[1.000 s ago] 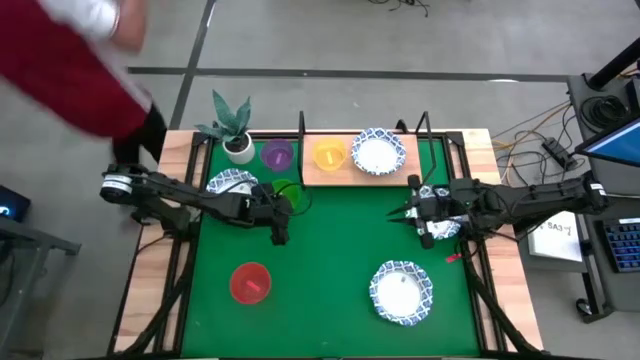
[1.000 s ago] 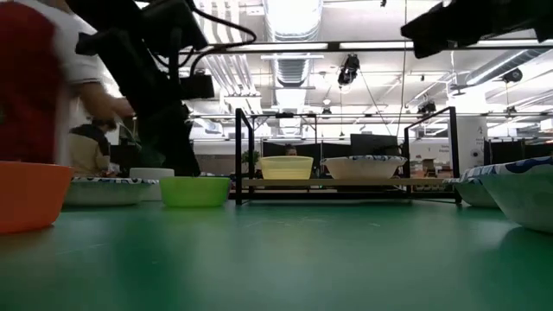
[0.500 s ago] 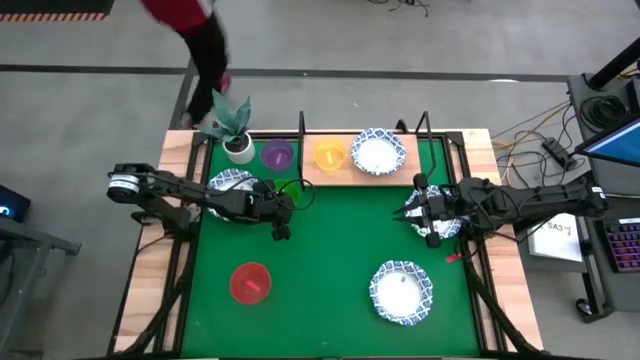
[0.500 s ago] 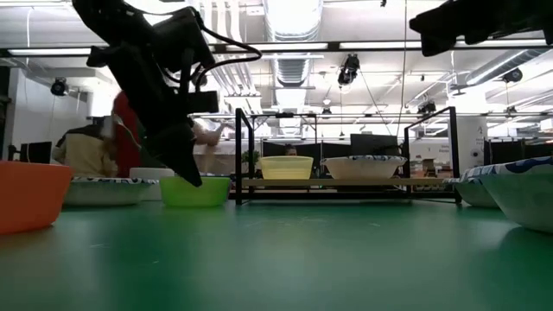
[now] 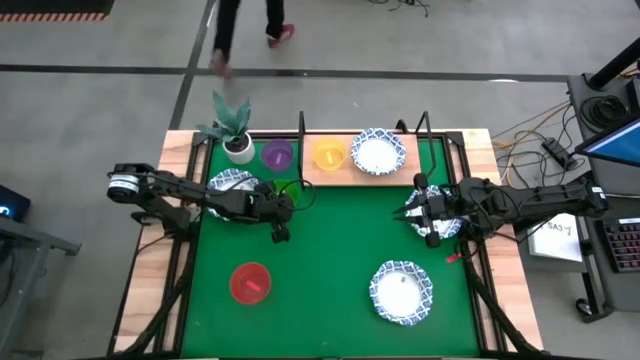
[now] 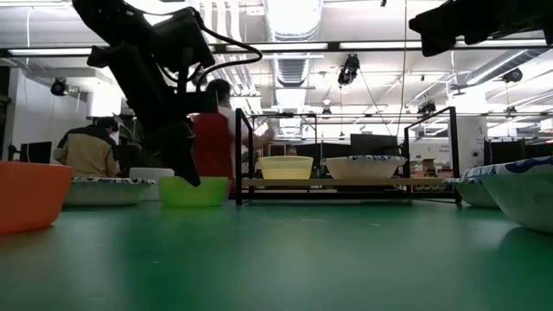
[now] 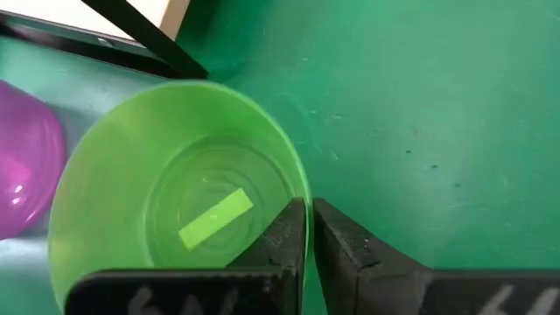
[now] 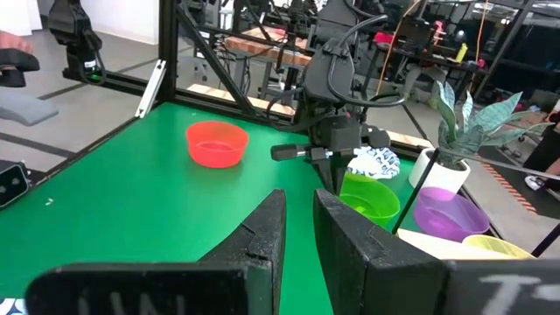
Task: Place and stack bowls onto a shelf
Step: Stack the green bowl into the yellow bowl on the shelf
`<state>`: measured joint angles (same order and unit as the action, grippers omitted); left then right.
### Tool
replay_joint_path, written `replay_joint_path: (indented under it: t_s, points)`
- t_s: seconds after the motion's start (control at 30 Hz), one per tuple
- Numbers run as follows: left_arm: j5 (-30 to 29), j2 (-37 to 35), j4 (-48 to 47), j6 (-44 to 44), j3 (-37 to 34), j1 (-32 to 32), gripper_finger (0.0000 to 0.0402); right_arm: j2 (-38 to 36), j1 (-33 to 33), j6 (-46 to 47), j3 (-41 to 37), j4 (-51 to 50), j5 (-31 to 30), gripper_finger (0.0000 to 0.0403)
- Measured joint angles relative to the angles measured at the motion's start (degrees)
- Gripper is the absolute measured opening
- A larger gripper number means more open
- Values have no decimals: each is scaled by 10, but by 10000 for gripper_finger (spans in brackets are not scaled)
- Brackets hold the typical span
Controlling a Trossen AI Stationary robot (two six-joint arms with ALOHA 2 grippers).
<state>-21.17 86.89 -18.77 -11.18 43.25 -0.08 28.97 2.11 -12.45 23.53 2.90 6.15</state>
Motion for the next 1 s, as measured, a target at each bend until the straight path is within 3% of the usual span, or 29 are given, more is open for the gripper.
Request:
replay_joint_path:
  t_s: [0.2, 0.47, 0.7, 1.0]
  points:
    - [23, 0, -85, 0, 63, -16, 1, 0, 0, 1, 0, 0, -1, 52]
    - [45, 0, -181, 76, 223, -56, 0, 0, 0, 1, 0, 0, -1, 52]
    - [55, 0, -178, 222, 342, -55, 0, 0, 0, 0, 0, 0, 0, 52]
    - [53, 1, -88, 344, 352, 34, 0, 0, 0, 0, 0, 0, 0, 52]
